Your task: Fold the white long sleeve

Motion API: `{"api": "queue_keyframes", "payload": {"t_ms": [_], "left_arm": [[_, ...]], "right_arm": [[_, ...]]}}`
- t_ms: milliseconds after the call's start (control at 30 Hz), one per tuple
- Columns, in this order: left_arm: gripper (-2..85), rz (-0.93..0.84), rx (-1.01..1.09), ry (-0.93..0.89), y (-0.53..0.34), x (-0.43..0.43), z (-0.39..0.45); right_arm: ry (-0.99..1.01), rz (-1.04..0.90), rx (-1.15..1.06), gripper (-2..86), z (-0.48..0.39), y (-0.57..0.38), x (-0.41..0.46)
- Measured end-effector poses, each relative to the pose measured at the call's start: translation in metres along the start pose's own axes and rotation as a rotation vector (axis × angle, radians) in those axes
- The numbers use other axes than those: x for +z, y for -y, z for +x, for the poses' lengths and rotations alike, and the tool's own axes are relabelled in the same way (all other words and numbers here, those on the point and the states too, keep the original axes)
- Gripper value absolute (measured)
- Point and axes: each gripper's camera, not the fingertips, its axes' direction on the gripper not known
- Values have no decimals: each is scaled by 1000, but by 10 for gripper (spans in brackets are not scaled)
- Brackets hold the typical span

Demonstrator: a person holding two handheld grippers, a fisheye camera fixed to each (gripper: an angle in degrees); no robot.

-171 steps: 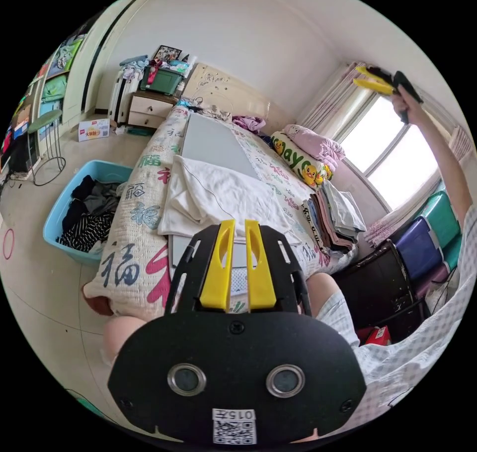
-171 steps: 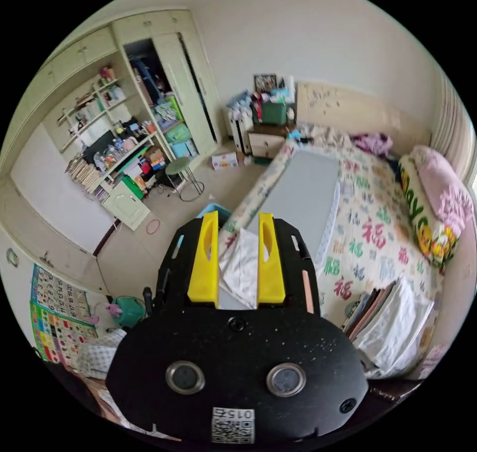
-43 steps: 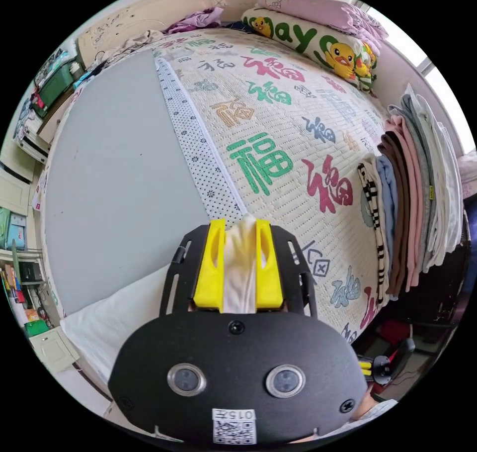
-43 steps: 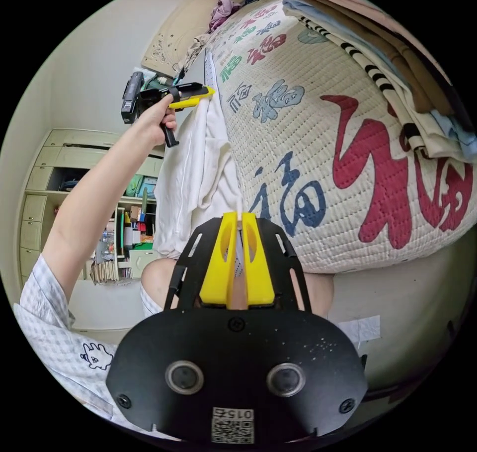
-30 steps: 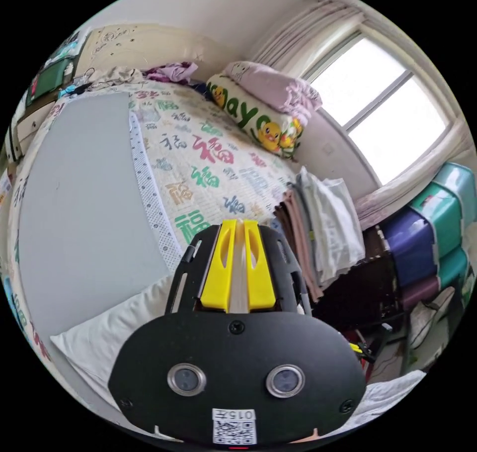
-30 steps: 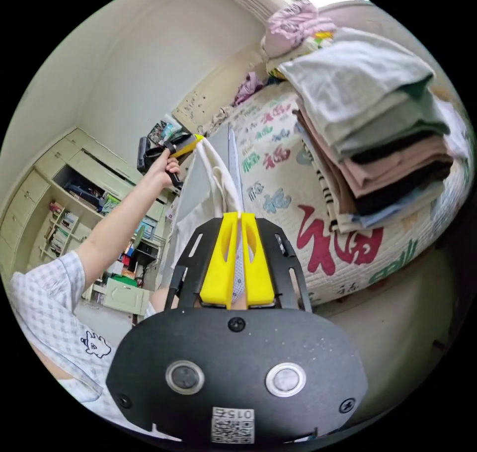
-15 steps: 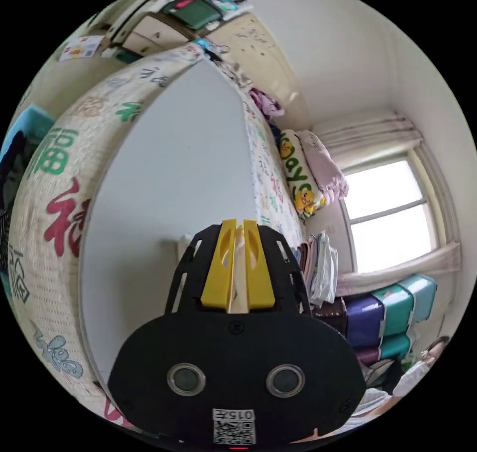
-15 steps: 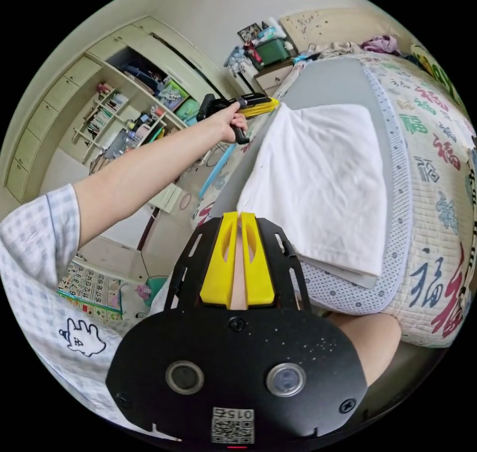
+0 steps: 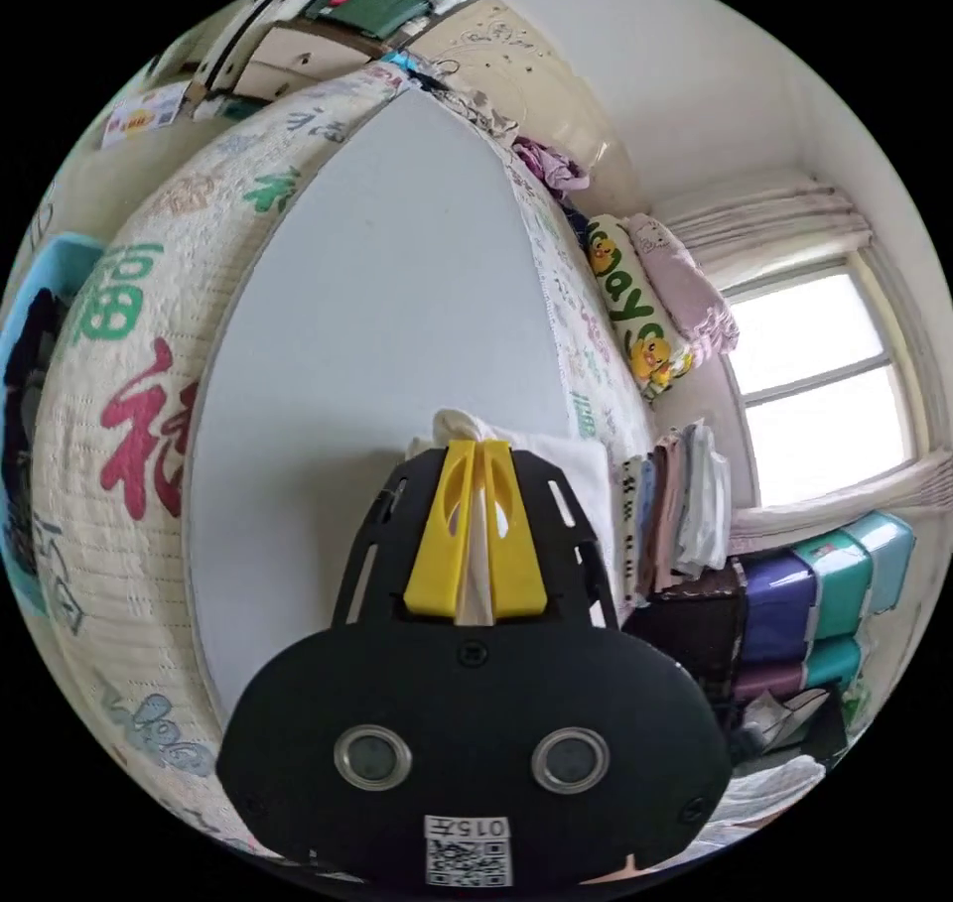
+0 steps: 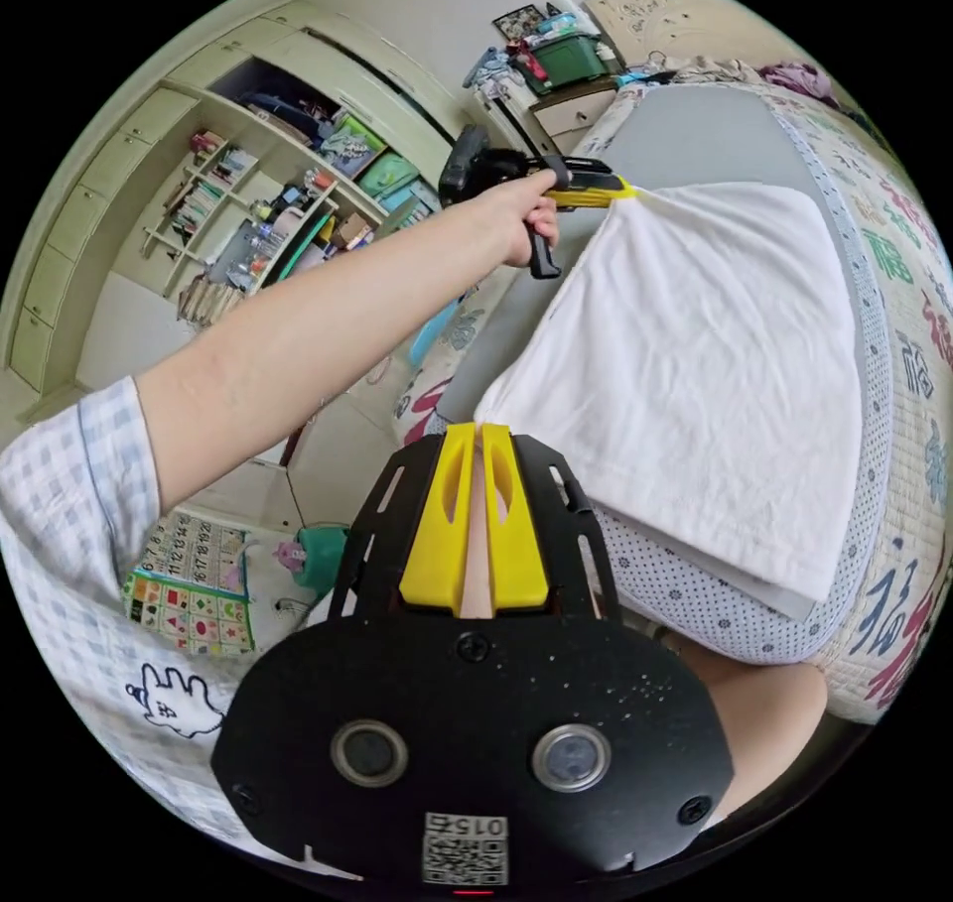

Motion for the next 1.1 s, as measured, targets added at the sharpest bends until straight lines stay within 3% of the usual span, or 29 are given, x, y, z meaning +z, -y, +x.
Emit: {"api": "queue_keyframes", "payload": {"t_ms": [100,333,533,600,633,733,900,1100], "left_arm": [[-2,-36,36,107,3,10,9],[12,-70,126,216,1,19,31],[57,-43,310,360,-41,-14,64],[63,-81,419,278,-79,-30,80],[63,-91,446,247,-90,-33,85],[63,-153,550,149,-140,-44,108],[62,-268,562,135,-172,-29,117],[32,-420,544,241,-175,6,107]], "right_arm": [[-44,-125,19,5,9,21,22],[199,-81,209,23,50,24,8],[407,32,-4,53,46,9,-81],[239,114,-35,61,55,-4,-117],[64,150,-34,69,61,-13,-136],[-253,128,-37,88,76,-23,-155],[-373,-5,-77,98,81,-11,-125],[-470,-108,-29,38,92,-1,-77]]}}
